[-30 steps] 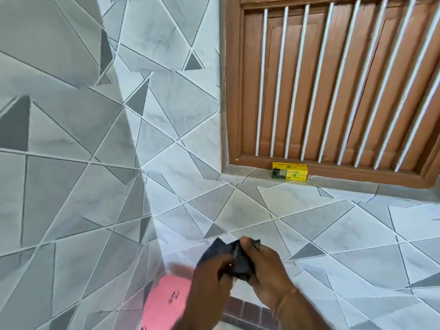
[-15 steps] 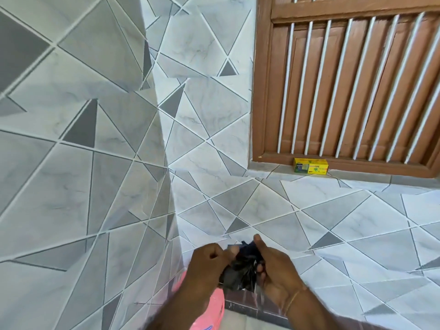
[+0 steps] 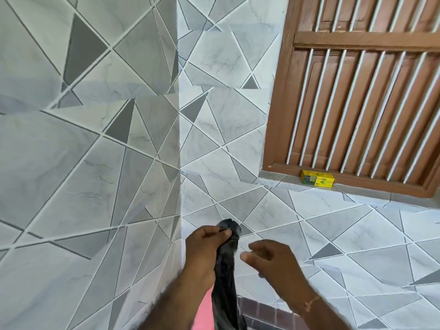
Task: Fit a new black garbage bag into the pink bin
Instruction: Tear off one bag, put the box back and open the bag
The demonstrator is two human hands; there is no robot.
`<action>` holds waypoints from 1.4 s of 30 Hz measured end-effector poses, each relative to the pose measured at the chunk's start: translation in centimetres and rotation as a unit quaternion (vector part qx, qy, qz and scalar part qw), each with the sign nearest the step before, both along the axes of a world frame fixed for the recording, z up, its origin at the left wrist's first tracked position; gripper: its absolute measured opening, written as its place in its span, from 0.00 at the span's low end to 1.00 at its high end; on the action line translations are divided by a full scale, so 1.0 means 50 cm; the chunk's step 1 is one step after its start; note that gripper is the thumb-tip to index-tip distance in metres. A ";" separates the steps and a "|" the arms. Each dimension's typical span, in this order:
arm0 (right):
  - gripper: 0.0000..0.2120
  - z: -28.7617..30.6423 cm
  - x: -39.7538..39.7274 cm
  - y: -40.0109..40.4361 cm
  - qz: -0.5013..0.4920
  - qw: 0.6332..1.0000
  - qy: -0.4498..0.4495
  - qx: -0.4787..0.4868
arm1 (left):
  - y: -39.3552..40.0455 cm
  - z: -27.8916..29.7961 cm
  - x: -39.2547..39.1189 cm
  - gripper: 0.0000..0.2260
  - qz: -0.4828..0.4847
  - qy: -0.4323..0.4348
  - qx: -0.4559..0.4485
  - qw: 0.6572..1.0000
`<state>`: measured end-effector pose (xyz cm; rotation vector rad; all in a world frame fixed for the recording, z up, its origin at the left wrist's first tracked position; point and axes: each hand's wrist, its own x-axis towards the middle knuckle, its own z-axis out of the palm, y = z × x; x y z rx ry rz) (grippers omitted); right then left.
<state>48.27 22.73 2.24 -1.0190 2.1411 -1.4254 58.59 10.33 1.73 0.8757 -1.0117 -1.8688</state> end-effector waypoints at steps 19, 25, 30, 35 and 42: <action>0.11 -0.056 -0.259 0.011 -0.139 0.977 0.087 0.135 | -0.100 0.093 0.087 0.16 -0.005 -0.163 -0.376 0.912; 0.26 0.057 -0.119 -0.043 0.115 0.986 0.116 -0.021 | -0.070 0.108 0.033 0.16 -0.042 -0.134 -0.366 0.920; 0.07 0.023 -0.042 -0.102 0.205 0.978 0.032 0.015 | -0.057 0.126 0.022 0.20 -0.048 -0.171 -0.392 0.903; 0.10 0.019 -0.062 -0.083 0.133 0.980 -0.110 -0.095 | -0.100 0.108 0.067 0.20 -0.019 -0.239 -0.416 0.877; 0.07 0.026 -0.052 -0.070 0.156 0.958 -0.207 -0.120 | -0.104 0.121 0.096 0.12 0.028 -0.195 -0.375 0.906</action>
